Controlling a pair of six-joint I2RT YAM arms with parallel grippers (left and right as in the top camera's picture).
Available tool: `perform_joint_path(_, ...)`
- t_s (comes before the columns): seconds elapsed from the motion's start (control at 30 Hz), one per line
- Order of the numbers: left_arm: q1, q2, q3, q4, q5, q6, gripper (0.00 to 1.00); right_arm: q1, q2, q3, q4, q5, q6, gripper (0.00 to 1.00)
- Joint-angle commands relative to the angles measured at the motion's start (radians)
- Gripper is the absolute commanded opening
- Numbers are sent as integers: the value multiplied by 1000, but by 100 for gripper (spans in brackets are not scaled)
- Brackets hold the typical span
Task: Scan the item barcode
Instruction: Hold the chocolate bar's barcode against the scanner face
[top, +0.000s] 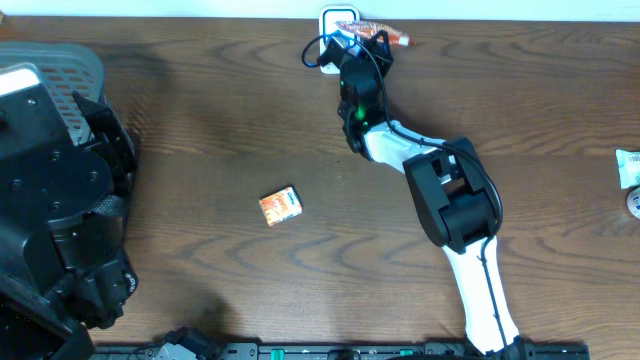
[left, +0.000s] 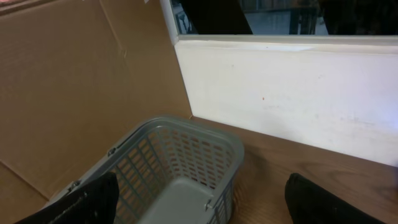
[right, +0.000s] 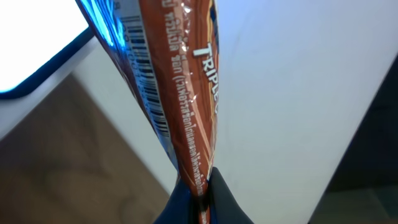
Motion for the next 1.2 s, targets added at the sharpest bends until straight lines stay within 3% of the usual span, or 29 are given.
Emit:
perform_joint_path(0.0, 4, -3, 1, 0, -6, -5, 86, -3, 35, 81, 10, -31, -80, 2)
perform_joint_path(0.37, 4, -3, 1, 0, -6, -5, 86, -4, 212, 153, 127, -95, -423, 2)
perform_joint_path(1.17, 4, -3, 1, 0, -6, -5, 86, -4, 178, 152, 30, -71, -468, 2)
